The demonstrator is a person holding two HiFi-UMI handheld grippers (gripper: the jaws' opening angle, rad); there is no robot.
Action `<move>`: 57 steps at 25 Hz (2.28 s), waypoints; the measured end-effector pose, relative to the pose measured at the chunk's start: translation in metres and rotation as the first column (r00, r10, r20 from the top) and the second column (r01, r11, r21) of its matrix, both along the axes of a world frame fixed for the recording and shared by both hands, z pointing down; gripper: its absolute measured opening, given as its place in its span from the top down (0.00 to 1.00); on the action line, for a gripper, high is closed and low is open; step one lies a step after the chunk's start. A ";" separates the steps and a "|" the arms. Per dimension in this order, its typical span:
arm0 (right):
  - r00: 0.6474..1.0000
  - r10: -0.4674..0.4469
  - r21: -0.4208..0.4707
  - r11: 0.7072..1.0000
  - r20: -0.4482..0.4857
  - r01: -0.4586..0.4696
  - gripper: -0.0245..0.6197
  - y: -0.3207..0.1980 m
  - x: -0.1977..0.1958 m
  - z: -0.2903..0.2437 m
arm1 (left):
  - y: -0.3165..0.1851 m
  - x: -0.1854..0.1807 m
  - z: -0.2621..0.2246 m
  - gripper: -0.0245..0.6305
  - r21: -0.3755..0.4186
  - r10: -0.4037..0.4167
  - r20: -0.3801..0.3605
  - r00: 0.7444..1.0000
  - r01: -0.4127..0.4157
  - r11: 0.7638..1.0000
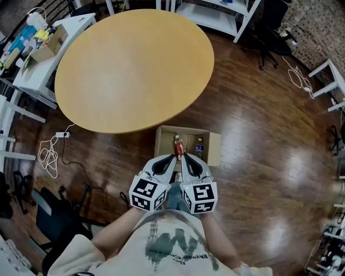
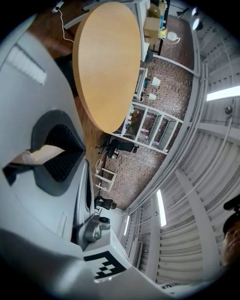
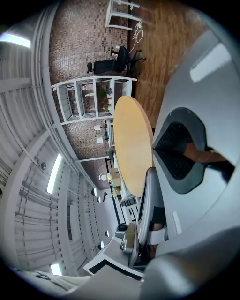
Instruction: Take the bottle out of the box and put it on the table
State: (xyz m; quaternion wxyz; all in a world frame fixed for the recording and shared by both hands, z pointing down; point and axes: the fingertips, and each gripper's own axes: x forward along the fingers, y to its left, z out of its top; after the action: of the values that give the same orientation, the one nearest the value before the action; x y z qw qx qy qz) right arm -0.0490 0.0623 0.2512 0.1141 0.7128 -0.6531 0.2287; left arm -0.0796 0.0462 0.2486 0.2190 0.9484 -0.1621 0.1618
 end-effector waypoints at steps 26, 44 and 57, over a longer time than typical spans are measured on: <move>0.963 0.158 -0.234 0.967 0.220 -0.105 0.96 -0.026 0.124 0.256 | -0.040 0.099 0.213 0.97 -0.162 -0.087 0.242 0.966 0.128 0.978; 0.947 0.158 -0.315 0.947 0.280 -0.065 0.96 -0.017 0.144 0.433 | -0.027 0.123 0.392 0.97 -0.256 0.000 0.338 0.941 0.091 0.962; 0.945 0.077 -0.383 0.922 0.316 0.053 0.89 -0.024 0.133 0.561 | -0.021 0.125 0.501 0.97 -0.269 0.037 0.353 0.935 0.064 0.961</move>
State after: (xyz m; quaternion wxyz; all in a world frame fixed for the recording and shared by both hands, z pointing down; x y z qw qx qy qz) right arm 0.0840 0.0379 0.8124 0.1415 0.6328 -0.6005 0.4680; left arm 0.0456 0.0254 0.7501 0.3174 0.8626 -0.1814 0.3497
